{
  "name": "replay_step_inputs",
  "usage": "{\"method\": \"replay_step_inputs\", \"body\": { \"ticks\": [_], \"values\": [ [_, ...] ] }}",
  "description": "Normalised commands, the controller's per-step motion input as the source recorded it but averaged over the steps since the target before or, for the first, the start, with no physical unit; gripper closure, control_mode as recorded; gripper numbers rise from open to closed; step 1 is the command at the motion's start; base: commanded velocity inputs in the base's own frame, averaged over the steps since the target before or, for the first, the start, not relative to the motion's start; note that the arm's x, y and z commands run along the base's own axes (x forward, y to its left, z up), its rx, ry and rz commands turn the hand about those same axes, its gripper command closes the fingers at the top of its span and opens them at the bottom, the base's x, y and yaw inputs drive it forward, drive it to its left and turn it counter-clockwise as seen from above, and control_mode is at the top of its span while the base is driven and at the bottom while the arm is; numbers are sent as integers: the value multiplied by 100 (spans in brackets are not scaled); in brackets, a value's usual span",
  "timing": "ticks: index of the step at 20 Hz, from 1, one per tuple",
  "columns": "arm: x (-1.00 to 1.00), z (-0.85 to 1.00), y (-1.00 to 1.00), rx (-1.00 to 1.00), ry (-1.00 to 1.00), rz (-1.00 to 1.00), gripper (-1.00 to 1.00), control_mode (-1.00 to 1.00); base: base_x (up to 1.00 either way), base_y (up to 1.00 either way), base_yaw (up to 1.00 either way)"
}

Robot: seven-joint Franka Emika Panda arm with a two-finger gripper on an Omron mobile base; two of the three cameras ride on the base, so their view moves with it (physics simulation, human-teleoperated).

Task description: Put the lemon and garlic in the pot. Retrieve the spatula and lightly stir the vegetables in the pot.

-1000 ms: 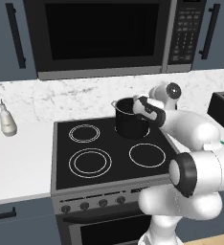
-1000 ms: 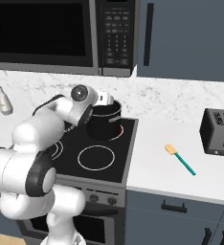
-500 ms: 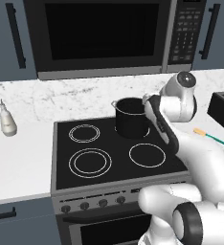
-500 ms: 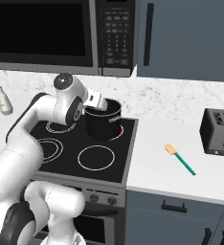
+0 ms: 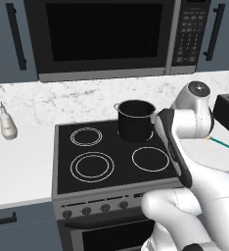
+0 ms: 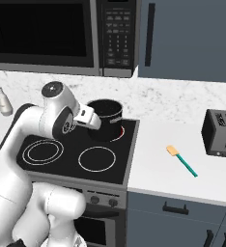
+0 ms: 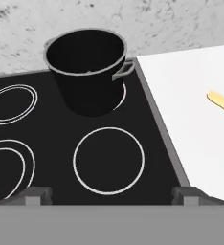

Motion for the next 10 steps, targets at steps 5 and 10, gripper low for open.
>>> {"method": "replay_step_inputs", "body": {
  "ticks": [5,10],
  "values": [
    [-16,-28,23,0,3,0,-100,-100,0,0,0],
    [-4,-9,0,-1,0,0,-100,100,0,-21,0]
  ]
}}
